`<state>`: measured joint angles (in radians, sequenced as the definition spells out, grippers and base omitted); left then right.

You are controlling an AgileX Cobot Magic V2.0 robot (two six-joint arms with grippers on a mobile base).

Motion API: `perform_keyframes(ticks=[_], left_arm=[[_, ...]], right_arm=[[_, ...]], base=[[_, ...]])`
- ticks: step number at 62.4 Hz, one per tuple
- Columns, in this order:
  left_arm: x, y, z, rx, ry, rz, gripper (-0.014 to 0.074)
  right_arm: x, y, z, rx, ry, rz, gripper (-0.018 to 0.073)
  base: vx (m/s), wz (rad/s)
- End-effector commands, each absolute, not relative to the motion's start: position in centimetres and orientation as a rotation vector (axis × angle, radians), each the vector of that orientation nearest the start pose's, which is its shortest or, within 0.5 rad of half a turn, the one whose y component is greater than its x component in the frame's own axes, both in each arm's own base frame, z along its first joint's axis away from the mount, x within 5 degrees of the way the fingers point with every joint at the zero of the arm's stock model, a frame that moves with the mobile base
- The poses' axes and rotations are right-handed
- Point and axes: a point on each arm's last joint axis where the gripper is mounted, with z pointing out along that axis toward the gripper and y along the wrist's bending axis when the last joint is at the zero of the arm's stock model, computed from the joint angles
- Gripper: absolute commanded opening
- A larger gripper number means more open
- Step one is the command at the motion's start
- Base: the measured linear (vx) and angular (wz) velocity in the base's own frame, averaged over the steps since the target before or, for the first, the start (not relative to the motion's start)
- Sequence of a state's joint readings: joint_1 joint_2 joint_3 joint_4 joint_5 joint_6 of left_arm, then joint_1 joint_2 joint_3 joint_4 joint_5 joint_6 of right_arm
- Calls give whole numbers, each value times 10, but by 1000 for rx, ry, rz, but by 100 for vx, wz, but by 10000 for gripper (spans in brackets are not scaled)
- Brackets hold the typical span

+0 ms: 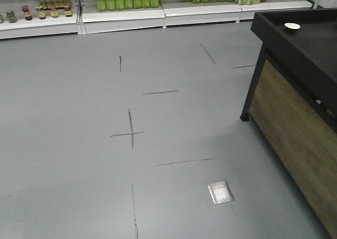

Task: Pick three apples into basket with both arms
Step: 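Drive the base toward the black fruit display table, then turn and approach the light blue basket on the fruit table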

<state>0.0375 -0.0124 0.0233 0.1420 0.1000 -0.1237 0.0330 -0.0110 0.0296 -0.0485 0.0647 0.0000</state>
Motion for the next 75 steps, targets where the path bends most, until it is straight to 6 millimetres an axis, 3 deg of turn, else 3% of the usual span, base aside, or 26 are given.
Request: perform_keyframes(ticks=[1,28,75], left_arm=[[56,2,196,-33,1524,32,-6],[56,2,196,-33,1524,32,-6],[56,2,196,-33,1524,32,-6]], right_arm=[[56,2,201,-64,1496,-18,-3],[56,2,201,-64,1496,-18,-3],[56,2,201,-64,1496,-18,-3]], base=[[21,-28],[19,-35],[14,-58]])
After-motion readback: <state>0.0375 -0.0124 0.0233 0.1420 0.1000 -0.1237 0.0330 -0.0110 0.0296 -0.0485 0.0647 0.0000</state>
